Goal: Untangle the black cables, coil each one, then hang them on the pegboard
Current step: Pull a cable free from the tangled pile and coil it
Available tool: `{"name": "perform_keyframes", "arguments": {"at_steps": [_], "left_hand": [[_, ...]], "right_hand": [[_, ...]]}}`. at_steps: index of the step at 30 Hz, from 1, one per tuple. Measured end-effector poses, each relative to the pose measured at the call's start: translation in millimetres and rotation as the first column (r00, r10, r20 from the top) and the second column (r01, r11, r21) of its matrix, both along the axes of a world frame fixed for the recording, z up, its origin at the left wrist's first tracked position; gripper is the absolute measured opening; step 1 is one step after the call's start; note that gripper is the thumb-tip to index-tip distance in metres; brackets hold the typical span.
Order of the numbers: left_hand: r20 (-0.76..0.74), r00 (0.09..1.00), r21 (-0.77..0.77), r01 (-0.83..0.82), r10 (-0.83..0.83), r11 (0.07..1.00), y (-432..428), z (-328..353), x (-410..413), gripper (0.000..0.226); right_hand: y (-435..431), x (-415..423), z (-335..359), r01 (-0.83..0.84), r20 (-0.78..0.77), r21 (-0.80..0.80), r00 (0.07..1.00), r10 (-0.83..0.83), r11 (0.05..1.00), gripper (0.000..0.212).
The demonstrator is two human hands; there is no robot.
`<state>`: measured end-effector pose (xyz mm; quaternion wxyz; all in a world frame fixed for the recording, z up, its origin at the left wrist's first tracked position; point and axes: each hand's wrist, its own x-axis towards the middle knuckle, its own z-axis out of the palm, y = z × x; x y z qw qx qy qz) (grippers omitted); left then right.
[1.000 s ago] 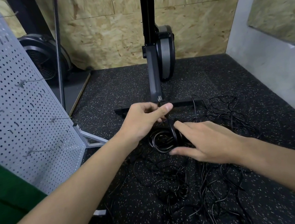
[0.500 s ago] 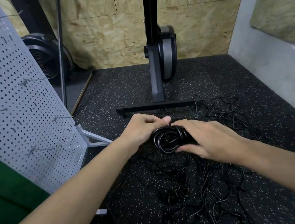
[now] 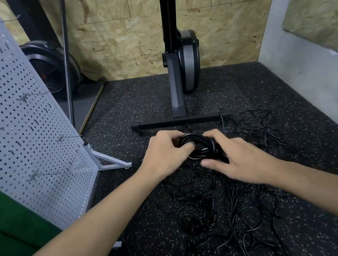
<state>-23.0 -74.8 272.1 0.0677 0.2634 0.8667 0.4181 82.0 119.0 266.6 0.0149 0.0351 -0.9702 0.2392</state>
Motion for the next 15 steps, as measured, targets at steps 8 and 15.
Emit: {"name": "perform_keyframes", "arguments": {"at_steps": [8,15], "left_hand": [[-0.006,1.0,-0.063,0.01,-0.01,0.998,6.9,-5.8,1.2,0.014],[0.103,0.985,-0.053,-0.132,0.137,0.99,12.3,-10.1,4.3,0.022]], "right_hand": [[-1.0,-4.6,-6.7,0.075,0.121,-0.212,0.991,-0.05,0.974,0.026],[-1.7,-11.4,-14.6,0.152,0.051,-0.178,0.988,-0.145,0.972,0.027]]}}
